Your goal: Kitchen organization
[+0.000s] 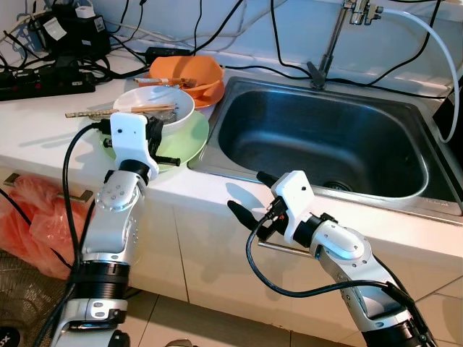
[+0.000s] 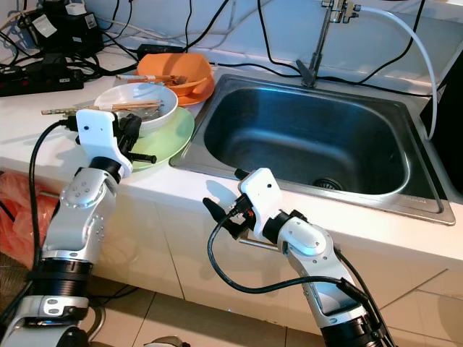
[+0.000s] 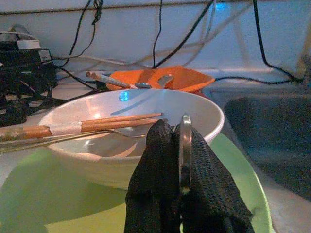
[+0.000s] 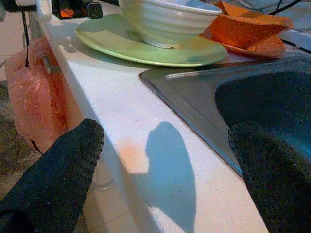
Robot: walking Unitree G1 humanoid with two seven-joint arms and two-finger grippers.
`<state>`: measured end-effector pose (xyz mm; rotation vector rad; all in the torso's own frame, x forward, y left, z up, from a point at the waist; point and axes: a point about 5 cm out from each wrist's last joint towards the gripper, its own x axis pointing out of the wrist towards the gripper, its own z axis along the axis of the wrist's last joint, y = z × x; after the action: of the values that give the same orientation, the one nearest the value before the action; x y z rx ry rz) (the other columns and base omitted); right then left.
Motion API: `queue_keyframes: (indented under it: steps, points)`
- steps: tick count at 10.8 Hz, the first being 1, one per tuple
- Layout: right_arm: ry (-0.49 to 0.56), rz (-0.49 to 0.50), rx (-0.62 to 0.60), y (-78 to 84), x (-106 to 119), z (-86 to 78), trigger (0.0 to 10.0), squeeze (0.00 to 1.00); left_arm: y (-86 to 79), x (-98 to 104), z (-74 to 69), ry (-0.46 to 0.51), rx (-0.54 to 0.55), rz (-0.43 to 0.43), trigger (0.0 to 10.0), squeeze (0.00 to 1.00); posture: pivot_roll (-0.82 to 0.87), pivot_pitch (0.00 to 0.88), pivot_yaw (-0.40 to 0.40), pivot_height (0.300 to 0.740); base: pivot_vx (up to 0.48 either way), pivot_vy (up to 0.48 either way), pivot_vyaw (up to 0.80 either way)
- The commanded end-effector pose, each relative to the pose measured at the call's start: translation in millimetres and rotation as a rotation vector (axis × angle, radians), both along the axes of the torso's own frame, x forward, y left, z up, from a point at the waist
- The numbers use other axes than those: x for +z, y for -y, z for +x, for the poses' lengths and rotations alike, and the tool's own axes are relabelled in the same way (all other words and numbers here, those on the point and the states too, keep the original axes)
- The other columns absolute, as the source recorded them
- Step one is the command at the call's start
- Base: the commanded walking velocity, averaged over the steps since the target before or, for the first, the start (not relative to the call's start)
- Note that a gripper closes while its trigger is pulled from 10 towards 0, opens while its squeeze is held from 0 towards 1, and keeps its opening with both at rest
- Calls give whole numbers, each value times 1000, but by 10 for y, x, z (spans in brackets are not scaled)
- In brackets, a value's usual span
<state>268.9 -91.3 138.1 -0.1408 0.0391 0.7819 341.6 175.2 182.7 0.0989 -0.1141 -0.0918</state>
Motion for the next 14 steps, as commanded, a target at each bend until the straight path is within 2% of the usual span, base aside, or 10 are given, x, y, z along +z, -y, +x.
queue_keyframes:
  steps: [1,4,8,12,14]
  points:
    - [11,6,-10,28,26,2,10000,0,16,-48,11,-60,3,24,0,0,82,0,-14,740,0,0,0]
    - [10,6,-6,28,22,7,10000,0,-1,47,-50,-85,0,26,0,0,84,0,-14,740,0,0,0]
    - [39,26,-28,25,68,48,10000,0,37,118,-101,-71,-33,32,0,0,101,0,-21,740,0,0,0]
    - [31,30,-32,34,56,50,10000,0,196,99,-232,-60,-63,20,0,0,103,0,-20,740,0,0,0]
    - [32,32,-32,34,53,52,10000,0,259,118,-290,-17,-76,55,0,0,106,0,-19,740,0,0,0]
